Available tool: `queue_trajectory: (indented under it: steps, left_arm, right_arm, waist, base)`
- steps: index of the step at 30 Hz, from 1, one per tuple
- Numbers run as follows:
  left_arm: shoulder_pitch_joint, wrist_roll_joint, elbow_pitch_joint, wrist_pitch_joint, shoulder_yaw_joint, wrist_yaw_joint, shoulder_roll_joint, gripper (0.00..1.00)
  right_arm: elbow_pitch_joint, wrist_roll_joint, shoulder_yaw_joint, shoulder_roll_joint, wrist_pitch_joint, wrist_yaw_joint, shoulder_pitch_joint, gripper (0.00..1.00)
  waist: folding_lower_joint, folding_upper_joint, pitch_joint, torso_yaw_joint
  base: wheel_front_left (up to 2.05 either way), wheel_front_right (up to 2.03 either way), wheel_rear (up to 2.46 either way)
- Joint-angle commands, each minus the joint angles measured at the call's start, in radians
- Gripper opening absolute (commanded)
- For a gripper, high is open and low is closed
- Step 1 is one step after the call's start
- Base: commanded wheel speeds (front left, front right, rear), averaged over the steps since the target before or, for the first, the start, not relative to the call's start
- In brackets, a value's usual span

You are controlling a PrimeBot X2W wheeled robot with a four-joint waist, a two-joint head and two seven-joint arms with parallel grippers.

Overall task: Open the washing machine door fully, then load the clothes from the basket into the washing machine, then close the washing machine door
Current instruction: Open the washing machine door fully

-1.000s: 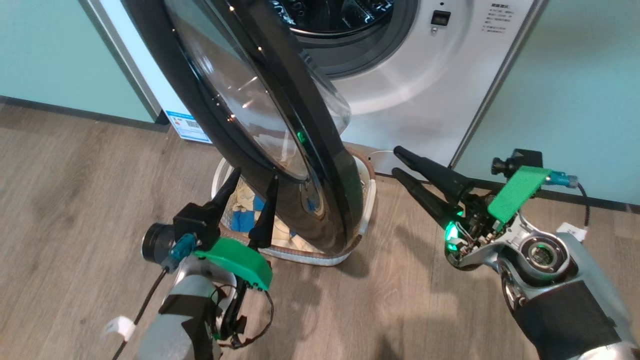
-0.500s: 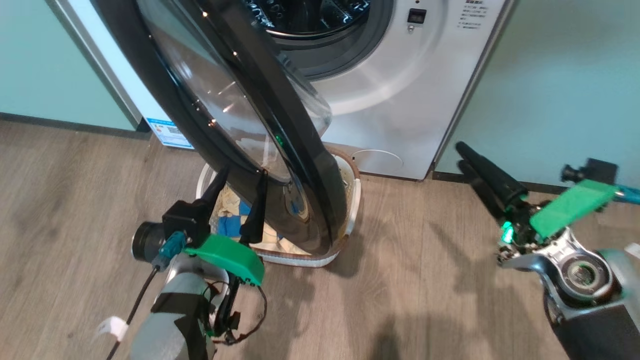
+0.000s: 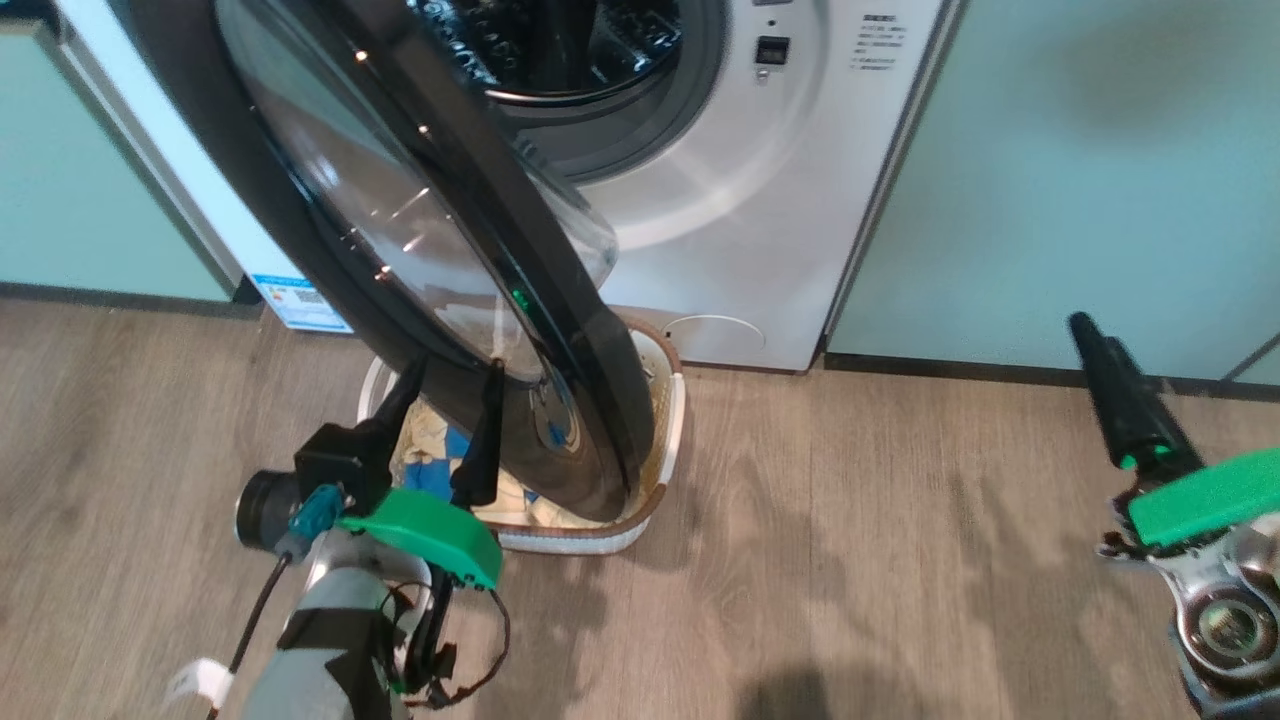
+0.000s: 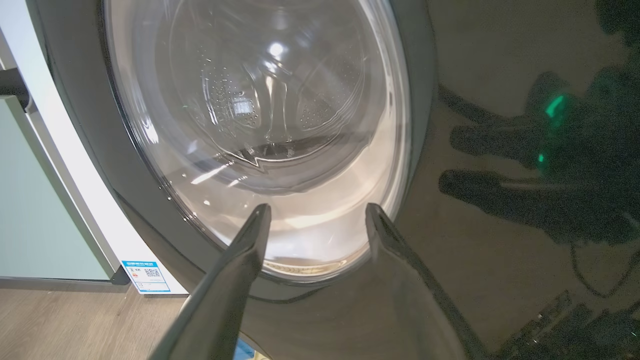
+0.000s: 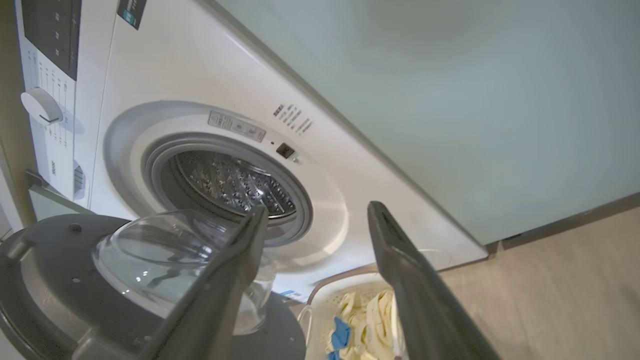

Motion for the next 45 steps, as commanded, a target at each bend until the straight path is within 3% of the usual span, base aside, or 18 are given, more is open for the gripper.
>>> queue_trajectory:
  steps: [1, 7, 11, 15, 22, 31, 45]
  left_arm:
    - [-0.008, 0.011, -0.035, -0.006, 0.040, -0.002, 0.015, 1.00]
    - [0.015, 0.014, -0.037, -0.006, 0.057, -0.004, 0.016, 1.00]
    - [0.029, 0.016, -0.040, -0.006, 0.067, -0.005, 0.016, 1.00]
    - [0.044, 0.017, -0.041, -0.006, 0.077, -0.007, 0.015, 1.00]
    - [0.065, 0.020, -0.042, -0.006, 0.088, -0.007, 0.015, 1.00]
    - [0.078, 0.020, -0.036, -0.006, 0.092, -0.006, 0.015, 1.00]
    - [0.076, 0.015, -0.026, -0.006, 0.093, -0.008, 0.014, 1.00]
  right_arm:
    - [-0.031, -0.026, 0.004, -0.027, -0.030, 0.000, -0.004, 1.00]
    - [0.002, -0.227, -0.016, -0.067, -0.178, 0.000, 0.041, 1.00]
    - [0.016, -0.396, -0.074, -0.059, -0.230, 0.000, 0.078, 1.00]
    - [-0.018, -0.626, -0.173, 0.001, -0.244, 0.000, 0.147, 1.00]
    - [-0.097, -0.847, -0.245, 0.096, -0.245, 0.000, 0.265, 1.00]
    - [-0.100, -0.946, -0.246, 0.163, -0.245, 0.000, 0.344, 1.00]
    - [-0.088, -0.966, -0.240, 0.182, -0.245, 0.000, 0.349, 1.00]
  waist:
    - [0.0000, 0.0000, -0.006, -0.007]
    - [0.0000, 0.0000, -0.024, -0.028]
    - [0.0000, 0.0000, -0.035, -0.036]
    - [0.0000, 0.0000, -0.046, -0.039]
    - [0.0000, 0.0000, -0.062, -0.037]
    - [0.0000, 0.0000, -0.077, -0.036]
    - [0.0000, 0.0000, -0.084, -0.033]
  base:
    - [0.00, 0.00, 0.00]
    - [0.00, 0.00, 0.00]
    - [0.00, 0.00, 0.00]
    - [0.00, 0.00, 0.00]
    - [0.00, 0.00, 0.00]
    - [0.00, 0.00, 0.00]
    - [0.00, 0.00, 0.00]
